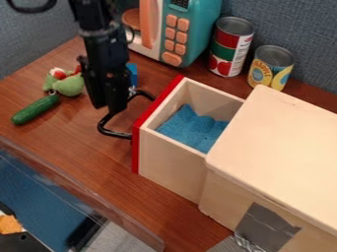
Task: Open the drawer
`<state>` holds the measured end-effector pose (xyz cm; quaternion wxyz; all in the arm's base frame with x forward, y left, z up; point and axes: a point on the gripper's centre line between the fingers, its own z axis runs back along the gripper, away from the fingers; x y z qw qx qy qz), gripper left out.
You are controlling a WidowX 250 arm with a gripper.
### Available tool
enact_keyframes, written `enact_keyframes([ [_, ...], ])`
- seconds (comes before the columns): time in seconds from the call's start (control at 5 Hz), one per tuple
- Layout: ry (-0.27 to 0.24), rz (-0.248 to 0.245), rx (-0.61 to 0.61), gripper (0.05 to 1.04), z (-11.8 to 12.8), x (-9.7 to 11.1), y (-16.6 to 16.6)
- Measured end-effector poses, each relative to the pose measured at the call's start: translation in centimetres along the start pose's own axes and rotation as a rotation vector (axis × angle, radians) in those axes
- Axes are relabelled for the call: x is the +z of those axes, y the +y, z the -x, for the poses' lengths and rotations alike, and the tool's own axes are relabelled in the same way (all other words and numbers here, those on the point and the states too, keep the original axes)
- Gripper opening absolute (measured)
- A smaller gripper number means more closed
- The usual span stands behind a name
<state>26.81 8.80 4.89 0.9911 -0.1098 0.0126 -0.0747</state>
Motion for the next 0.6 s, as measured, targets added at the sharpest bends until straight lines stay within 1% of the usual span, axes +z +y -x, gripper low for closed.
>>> enact_keyframes([
  [0.2, 0.033, 0.039, -0.055, 0.977, 0.3, 1.7, 0.4],
  [0.4, 0.025, 0.008, -0.010, 1.003, 2.1, 4.3, 1.3],
  [0.6, 0.016, -0.176, 0.065, 1.000, 4.0, 7.7, 2.2],
])
